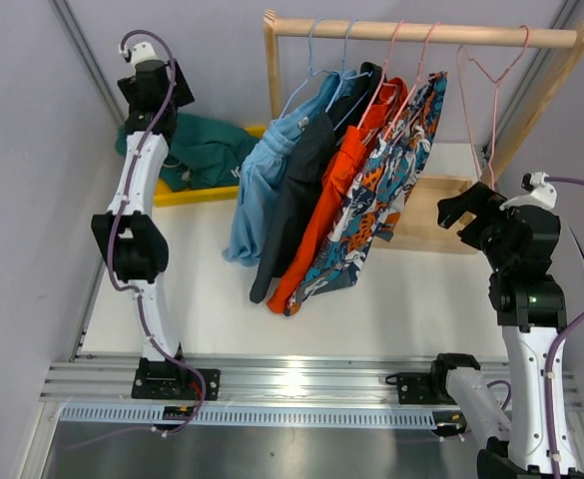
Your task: Remove the shorts from the hanger
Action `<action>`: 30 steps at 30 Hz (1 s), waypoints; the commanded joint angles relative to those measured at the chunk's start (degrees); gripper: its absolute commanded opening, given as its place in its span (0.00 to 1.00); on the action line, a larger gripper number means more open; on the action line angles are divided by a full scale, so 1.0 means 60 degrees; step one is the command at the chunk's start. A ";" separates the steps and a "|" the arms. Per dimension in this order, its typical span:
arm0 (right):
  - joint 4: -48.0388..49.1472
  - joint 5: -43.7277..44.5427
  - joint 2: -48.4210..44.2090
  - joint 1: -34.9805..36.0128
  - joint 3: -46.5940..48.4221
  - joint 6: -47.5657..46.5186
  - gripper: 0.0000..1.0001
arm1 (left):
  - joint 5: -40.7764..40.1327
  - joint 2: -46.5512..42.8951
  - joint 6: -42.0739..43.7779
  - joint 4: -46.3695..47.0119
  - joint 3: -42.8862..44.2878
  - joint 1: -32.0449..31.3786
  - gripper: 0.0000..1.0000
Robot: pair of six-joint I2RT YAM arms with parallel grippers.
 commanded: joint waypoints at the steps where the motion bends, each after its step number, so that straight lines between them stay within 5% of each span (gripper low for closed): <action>1: 0.0549 -0.0518 0.0145 0.0081 0.1060 0.0020 0.99 | 0.0500 -0.2278 -0.0887 -0.0622 -0.0960 -0.0203 0.99; 10: 0.2013 -0.2410 0.2075 0.1017 0.4049 0.0590 0.99 | 0.1497 -0.5519 -0.0523 -0.2453 -0.3771 -0.1081 0.99; 15: 0.1854 -0.1284 0.3600 0.2698 0.6157 0.0168 0.99 | 0.1408 -0.8478 -0.0536 -0.1546 -0.7388 -0.1945 0.99; 21: 0.1590 -0.0126 0.5257 0.3303 0.7245 -0.0185 1.00 | 0.2037 -1.1172 -0.1005 -0.1281 -1.0817 -0.2020 0.99; 30: 0.1500 0.2130 0.5742 0.3626 0.7072 -0.0170 0.97 | 0.2564 -1.2729 -0.0712 -0.1385 -1.2535 -0.2035 0.99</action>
